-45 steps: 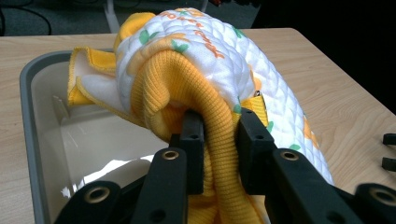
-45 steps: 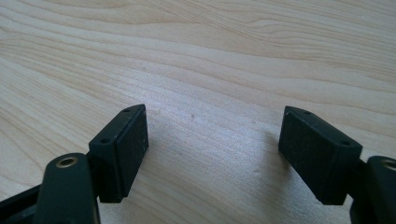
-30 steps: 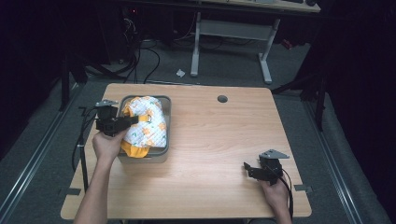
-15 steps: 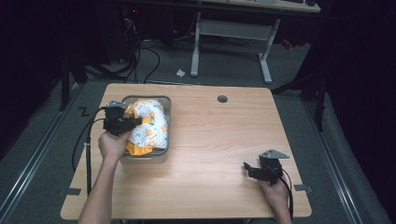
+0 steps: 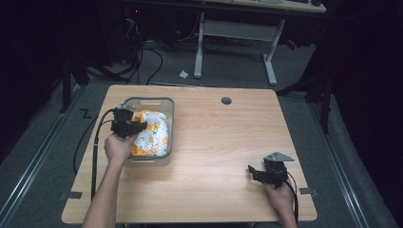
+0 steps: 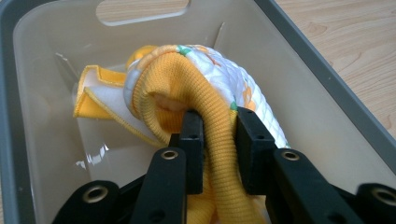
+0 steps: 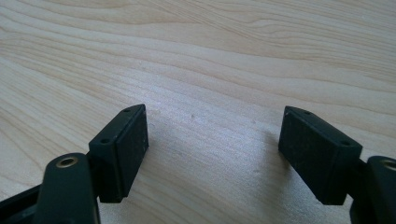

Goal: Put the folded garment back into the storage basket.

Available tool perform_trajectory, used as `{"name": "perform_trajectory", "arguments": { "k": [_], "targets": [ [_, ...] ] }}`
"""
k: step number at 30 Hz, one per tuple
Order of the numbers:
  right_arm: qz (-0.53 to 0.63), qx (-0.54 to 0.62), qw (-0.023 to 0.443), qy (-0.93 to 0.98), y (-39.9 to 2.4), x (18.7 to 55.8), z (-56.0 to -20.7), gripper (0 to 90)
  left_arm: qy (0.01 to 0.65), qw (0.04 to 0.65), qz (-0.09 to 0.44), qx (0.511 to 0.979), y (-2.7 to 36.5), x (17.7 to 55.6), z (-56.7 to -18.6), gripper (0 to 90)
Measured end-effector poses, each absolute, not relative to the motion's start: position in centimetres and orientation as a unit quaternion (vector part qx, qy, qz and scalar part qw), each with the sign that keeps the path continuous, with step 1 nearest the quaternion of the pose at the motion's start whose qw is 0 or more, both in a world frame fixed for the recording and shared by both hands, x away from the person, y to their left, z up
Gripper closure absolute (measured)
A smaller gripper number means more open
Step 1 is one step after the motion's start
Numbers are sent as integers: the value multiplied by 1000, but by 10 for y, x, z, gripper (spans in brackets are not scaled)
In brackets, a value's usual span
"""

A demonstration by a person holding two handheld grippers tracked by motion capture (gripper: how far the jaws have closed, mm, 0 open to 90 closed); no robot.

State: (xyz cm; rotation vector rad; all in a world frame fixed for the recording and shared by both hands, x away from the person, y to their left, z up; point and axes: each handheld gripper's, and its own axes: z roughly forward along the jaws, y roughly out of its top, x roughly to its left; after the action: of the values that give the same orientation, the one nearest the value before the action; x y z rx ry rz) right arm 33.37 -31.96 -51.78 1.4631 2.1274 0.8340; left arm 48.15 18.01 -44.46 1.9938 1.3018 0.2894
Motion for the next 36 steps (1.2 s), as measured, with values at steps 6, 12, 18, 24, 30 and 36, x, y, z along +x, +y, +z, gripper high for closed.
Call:
{"name": "perform_trajectory", "arguments": {
  "k": [6, 12, 18, 24, 30, 36],
  "targets": [
    [300, 527, 213, 766, -320, 334, -518, 242, 522, 351, 116, 769, 180, 484, -445, 661],
    [300, 526, 213, 766, -320, 334, -518, 242, 529, 344, 142, 763, 181, 479, -442, 516],
    [300, 527, 213, 766, -320, 334, -518, 242, 518, 367, 159, 756, 176, 470, -435, 457],
    [300, 527, 212, 766, -320, 334, -518, 242, 502, 389, 163, 755, 170, 460, -427, 416],
    [300, 526, 213, 766, -320, 334, -518, 242, 498, 403, 165, 749, 167, 451, -424, 399],
    [300, 527, 213, 766, -320, 334, -518, 242, 489, 419, 166, 747, 162, 439, -422, 392]
  ]
}}
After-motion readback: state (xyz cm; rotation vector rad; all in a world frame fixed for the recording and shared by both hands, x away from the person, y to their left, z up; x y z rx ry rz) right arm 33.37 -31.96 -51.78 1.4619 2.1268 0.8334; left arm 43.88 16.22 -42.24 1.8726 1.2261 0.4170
